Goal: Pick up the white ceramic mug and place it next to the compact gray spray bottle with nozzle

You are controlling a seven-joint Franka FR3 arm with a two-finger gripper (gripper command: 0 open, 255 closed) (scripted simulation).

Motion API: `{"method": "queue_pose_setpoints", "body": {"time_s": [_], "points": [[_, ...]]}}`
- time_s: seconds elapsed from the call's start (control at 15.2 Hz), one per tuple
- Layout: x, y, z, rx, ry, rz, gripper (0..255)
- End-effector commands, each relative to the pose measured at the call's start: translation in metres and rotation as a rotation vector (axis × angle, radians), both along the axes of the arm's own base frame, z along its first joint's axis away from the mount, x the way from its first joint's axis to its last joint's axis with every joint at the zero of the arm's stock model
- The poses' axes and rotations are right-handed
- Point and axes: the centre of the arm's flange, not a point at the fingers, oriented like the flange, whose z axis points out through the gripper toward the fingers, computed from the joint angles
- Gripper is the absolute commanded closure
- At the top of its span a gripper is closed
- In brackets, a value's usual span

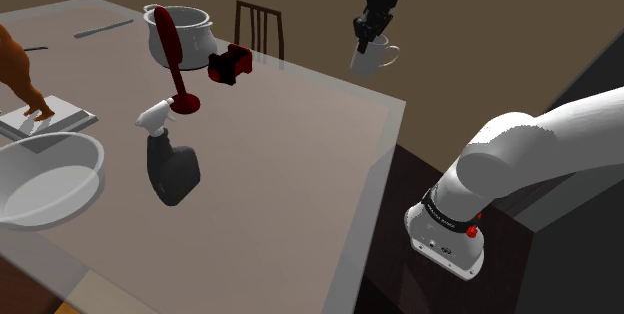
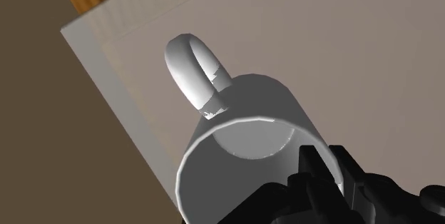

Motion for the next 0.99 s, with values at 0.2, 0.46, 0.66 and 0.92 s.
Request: {"method": "queue_pose_setpoints", "body": {"time_s": [0.2,0.46,0.66,0.92], "points": [[0.001,0.000,0.027,0.000,0.000,0.000,255],[0.001,0.000,0.049,0.000,0.000,0.000,255],[0.001,0.000,0.064,0.000,0.000,0.000,255],[0.001,0.000,0.086,0.000,0.000,0.000,255]]}}
